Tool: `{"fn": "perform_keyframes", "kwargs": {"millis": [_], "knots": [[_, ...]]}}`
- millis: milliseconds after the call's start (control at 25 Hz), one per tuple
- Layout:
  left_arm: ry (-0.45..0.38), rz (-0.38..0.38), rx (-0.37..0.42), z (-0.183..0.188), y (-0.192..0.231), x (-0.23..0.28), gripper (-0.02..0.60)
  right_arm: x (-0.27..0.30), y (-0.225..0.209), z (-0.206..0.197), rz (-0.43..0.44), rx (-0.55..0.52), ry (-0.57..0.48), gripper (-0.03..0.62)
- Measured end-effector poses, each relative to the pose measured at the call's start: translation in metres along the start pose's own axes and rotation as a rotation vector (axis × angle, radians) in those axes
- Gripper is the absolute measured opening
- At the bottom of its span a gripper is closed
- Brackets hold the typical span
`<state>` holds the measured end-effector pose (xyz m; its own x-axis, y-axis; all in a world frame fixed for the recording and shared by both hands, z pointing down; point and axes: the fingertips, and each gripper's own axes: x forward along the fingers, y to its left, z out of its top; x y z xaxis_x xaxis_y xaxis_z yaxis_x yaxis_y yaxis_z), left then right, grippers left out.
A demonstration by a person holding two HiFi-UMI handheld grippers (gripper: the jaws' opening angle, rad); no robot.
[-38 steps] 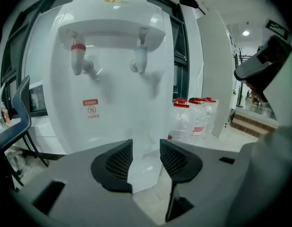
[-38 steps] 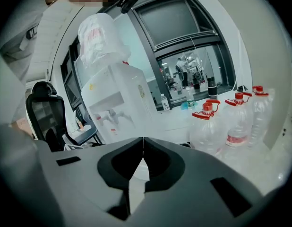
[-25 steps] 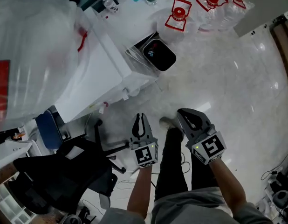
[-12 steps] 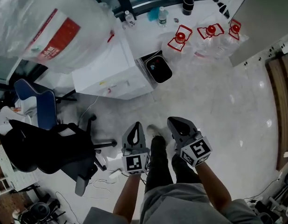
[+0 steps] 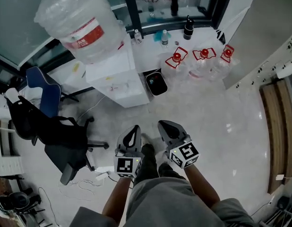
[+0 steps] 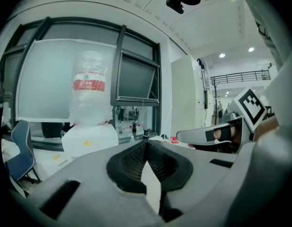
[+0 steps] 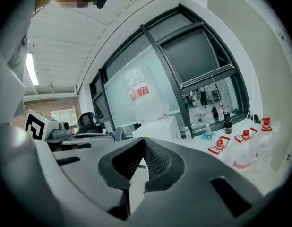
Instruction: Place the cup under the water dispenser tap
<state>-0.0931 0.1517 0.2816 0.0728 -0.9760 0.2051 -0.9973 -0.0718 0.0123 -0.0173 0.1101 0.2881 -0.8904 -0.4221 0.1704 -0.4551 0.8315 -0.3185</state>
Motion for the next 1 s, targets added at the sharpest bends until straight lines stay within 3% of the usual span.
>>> {"fn": "perform_keyframes", "kwargs": {"millis": [320, 480, 800, 1000], "knots": [[-0.11, -0.068, 0.065, 0.068, -0.053, -0.048, 0.009, -0.058, 0.042, 0.037, 0.03, -0.078, -0.079, 0.011], [-0.155, -0.095, 0.096, 0.084, -0.069, -0.066, 0.009, -0.082, 0.058, 0.058, 0.034, -0.136, -0.136, 0.011], [-0.236, -0.132, 0.101, 0.12, -0.091, -0.098, 0.009, -0.112, 0.098, 0.103, 0.036, -0.363, -0.31, 0.011], [-0.282, -0.138, 0.121, 0.141, -0.09, -0.114, 0.009, -0.118, 0.118, 0.116, 0.055, -0.416, -0.354, 0.011]]}}
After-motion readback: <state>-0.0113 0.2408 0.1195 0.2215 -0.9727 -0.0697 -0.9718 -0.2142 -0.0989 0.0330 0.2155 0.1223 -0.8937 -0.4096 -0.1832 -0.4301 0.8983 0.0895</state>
